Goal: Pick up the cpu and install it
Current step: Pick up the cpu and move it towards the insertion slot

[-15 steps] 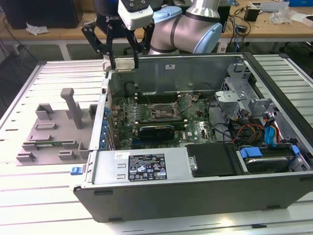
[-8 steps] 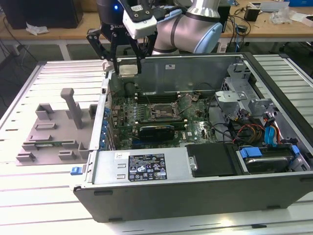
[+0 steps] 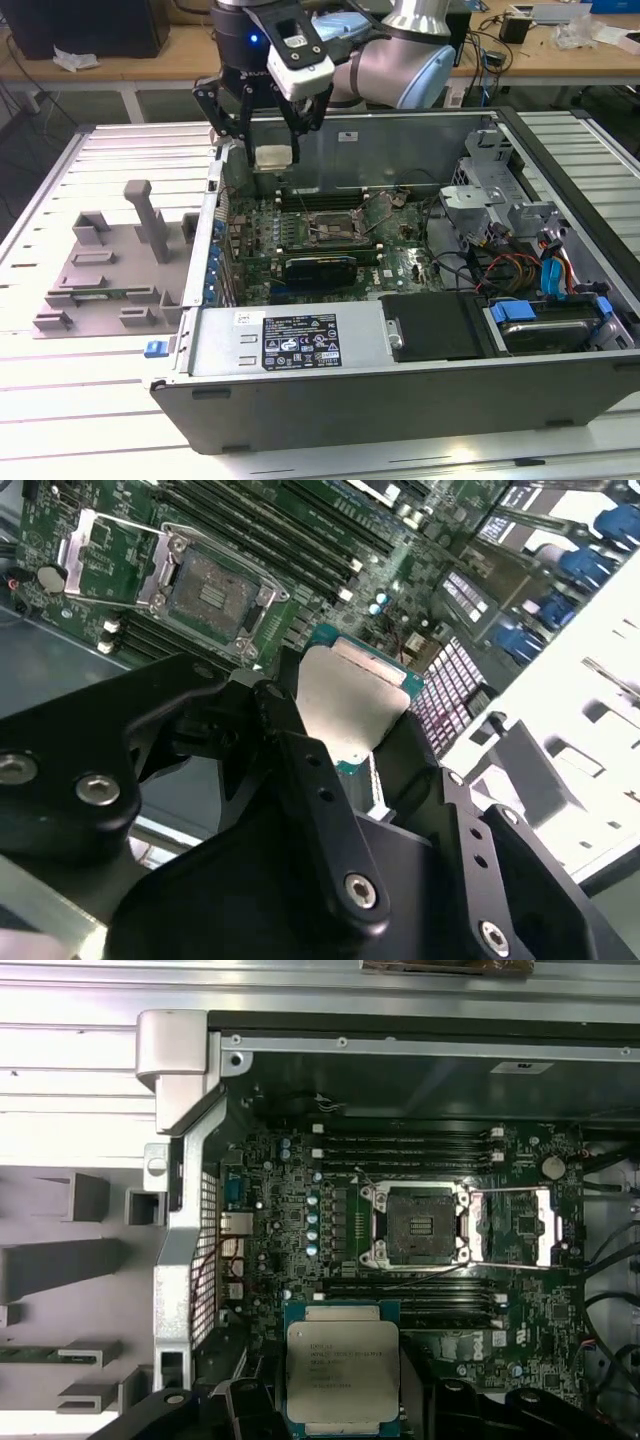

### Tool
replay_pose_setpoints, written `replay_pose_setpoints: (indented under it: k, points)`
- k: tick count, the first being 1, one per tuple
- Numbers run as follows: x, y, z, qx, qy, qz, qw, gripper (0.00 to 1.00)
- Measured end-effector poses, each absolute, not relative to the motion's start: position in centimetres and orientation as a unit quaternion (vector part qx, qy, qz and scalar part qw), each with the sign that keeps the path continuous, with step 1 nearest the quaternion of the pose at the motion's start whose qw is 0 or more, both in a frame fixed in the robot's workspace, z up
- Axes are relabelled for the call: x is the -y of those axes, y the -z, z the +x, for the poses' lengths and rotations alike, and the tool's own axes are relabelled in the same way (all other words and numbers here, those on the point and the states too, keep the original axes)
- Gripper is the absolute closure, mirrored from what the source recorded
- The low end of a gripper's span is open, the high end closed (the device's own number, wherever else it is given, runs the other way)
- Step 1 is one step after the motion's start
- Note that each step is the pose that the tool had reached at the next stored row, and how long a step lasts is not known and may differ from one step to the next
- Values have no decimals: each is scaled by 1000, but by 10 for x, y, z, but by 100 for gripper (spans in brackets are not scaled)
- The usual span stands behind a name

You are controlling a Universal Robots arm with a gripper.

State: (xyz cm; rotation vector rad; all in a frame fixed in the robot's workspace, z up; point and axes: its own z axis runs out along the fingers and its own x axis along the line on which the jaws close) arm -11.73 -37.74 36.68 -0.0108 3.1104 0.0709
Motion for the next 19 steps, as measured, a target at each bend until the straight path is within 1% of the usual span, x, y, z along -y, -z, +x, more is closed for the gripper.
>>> replay_pose_setpoints:
  k: [15, 19]
  points:
    - [377, -359, -89, -1000, -23, -3, 15, 45]
    - [377, -352, -82, -1000, -23, -3, 15, 45]
